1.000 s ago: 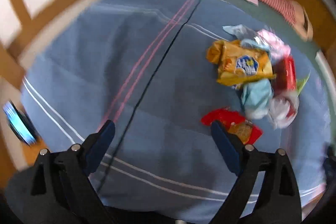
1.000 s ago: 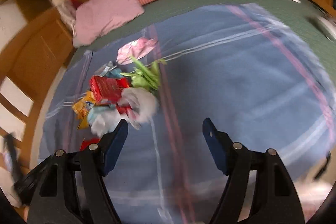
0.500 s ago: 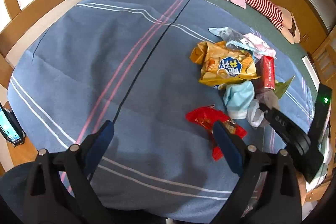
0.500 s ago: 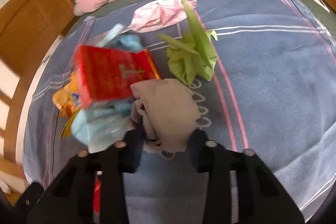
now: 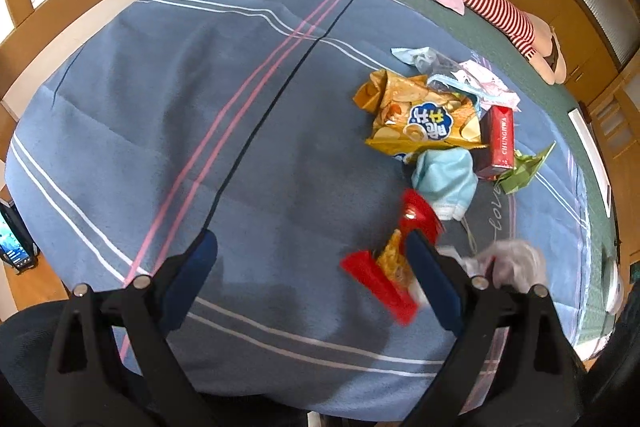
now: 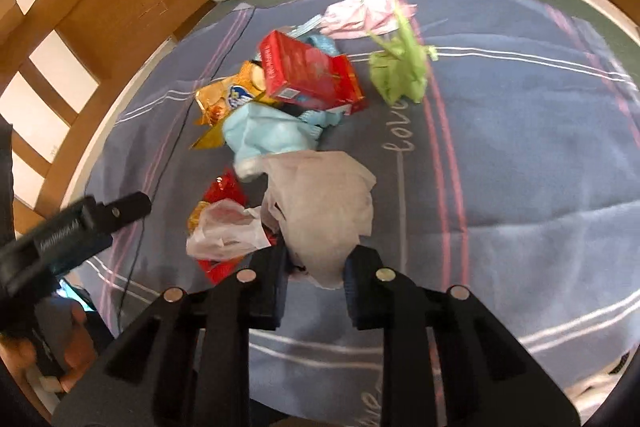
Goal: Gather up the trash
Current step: 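Grasp the grey cloth bag with the right gripper while the left reaches the red wrapper, then lower the left gripper onto the red snack wrapper and grasp it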
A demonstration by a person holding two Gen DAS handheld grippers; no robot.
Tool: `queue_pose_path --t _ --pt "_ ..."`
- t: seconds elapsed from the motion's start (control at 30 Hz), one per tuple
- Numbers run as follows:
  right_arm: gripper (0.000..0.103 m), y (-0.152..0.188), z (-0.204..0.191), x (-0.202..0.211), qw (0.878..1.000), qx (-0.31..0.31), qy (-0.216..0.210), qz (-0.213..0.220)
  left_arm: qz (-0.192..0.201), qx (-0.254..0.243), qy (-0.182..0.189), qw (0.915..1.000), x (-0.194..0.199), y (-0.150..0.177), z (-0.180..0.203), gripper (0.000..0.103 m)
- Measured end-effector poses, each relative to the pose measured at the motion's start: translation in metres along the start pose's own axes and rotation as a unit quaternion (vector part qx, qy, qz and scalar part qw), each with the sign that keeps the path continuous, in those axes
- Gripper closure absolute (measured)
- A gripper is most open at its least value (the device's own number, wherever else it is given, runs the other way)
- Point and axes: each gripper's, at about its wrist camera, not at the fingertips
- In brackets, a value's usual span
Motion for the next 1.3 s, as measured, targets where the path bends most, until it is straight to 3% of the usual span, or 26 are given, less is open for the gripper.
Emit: queue_pose_path --t 0.23,0.7,0.9,1.0,1.13,1.3 --pt "0.079 0.016 0.024 0.013 0.997 -0.058 0.049 0.028 -0.003 -0.004 0.025 0.9997 0.002 0.003 0.003 0.009" --pt "0.079 0.037 0.037 0.026 0.989 -0.129 0.064 0.044 0.004 -0.044 0.029 0.9986 0.002 0.008 0.015 0.011" --pt "0.079 0.047 0.044 0.026 0.985 -0.156 0.064 0.035 -0.007 -0.064 0.035 0.9973 0.000 0.012 0.019 0.029" --pt "0.073 0.046 0.043 0.029 0.985 -0.155 0.062 0.036 -0.007 -0.080 0.035 0.9962 0.000 0.014 0.024 0.030" --pt "0.057 0.044 0.043 0.040 0.984 -0.154 0.075 0.047 -0.008 -0.079 0.037 0.9962 -0.001 0.014 0.024 0.029" --pt "0.053 0.046 0.048 0.047 0.984 -0.159 0.070 0.048 -0.011 -0.058 0.030 0.9978 -0.004 0.011 0.019 0.027"
Point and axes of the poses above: each gripper's, at about its wrist camera, not at the fingertips, and x roughly against the way its jaws point, z to its right, y to its underside, and after that the axes turned 12 degrees about x, right-handed
